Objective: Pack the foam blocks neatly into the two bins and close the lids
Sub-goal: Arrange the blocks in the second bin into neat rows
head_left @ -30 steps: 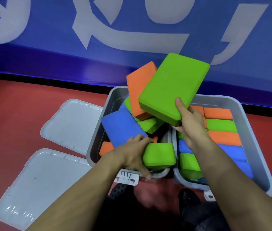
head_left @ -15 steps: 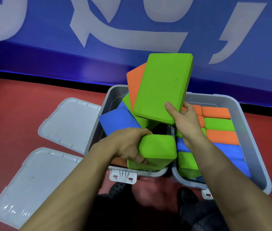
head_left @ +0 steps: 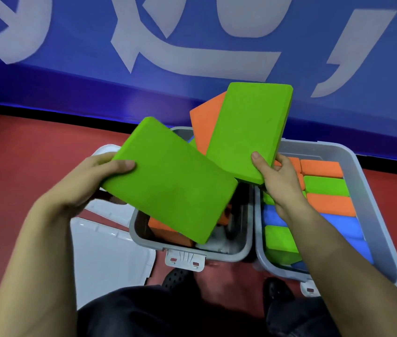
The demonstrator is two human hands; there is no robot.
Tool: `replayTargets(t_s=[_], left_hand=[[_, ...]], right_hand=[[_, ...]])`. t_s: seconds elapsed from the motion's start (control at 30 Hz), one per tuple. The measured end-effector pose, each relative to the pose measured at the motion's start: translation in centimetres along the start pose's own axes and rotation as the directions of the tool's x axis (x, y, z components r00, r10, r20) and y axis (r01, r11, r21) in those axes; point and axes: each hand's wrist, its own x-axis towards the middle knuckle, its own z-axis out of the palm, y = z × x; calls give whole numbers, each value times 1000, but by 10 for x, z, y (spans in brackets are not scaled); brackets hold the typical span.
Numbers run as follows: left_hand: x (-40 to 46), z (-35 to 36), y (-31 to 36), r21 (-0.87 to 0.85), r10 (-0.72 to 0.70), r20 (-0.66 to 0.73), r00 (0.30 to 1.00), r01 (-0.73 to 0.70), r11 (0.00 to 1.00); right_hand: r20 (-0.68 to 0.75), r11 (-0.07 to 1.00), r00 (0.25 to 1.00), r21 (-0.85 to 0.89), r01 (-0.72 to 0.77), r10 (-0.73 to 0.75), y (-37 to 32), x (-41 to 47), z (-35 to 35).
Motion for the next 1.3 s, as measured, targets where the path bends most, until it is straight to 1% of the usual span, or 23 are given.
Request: replayTargets(t_s=[0.1, 0.2, 0.33, 0.5, 0.63, 0.7, 0.83, 0.87, 0.9, 0.97, 1.03, 1.07, 1.17, 1.2, 1.23, 1.3], left_hand=[[0, -11, -22, -164, -147, -82, 986, 132, 978], [4, -14, -35, -291, -278, -118, 953, 235, 927], [10, -15, -44, -361, -369, -139, 919, 300, 883], [14, -18, -36, -353, -377, -223, 899, 286, 891], [13, -21, -33, -376, -380, -263, 887, 268, 887], [14, -25, -35, -434, -387, -301, 872, 236, 870], [34, -9, -50, -595, -400, -388, 830, 106, 797], [43, 2, -57, -623, -417, -382, 825, 103, 775], [53, 16, -64, -654, -441, -344, 829, 126, 746], [70, 48, -79, -749, -489, -195, 850, 192, 634], [80, 75, -93, -814, -530, -84, 844, 249, 524], [83, 87, -98, -818, -537, -61, 842, 266, 510], [86, 114, -103, -759, -511, -75, 856, 283, 586], [86, 119, -103, -752, -507, -82, 858, 280, 596], [84, 123, -104, -767, -509, -67, 858, 282, 576], [83, 126, -111, -787, -525, 28, 851, 343, 513]], right_hand=[[-20, 1000, 1000, 2, 7, -7, -1, 0, 1], [-38, 1000, 999, 7, 5, -5, 0, -1, 4], [-44, 1000, 999, 12, 15, -14, -1, -3, 9], [-32, 999, 999, -18, 28, -28, 0, -3, 10], [-43, 1000, 999, -5, 23, -23, -2, -3, 11], [-48, 1000, 999, 1, 24, -24, -2, -3, 9], [-26, 1000, 999, -6, 22, -22, -1, -2, 9], [-25, 1000, 999, -9, 22, -22, 0, -2, 9], [-26, 1000, 999, -7, 21, -21, 0, -2, 10], [-24, 1000, 1000, -4, 18, -18, -1, -3, 13], [-24, 1000, 1000, -7, 19, -19, -2, -3, 14], [-25, 1000, 1000, -7, 18, -18, -1, -3, 13], [-23, 1000, 1000, -6, 14, -15, -2, -4, 13], [-23, 1000, 1000, -4, 11, -11, -2, -3, 13], [-20, 1000, 1000, -3, 10, -10, -3, -4, 13], [-10, 1000, 1000, -6, 11, -11, -3, -4, 14]])
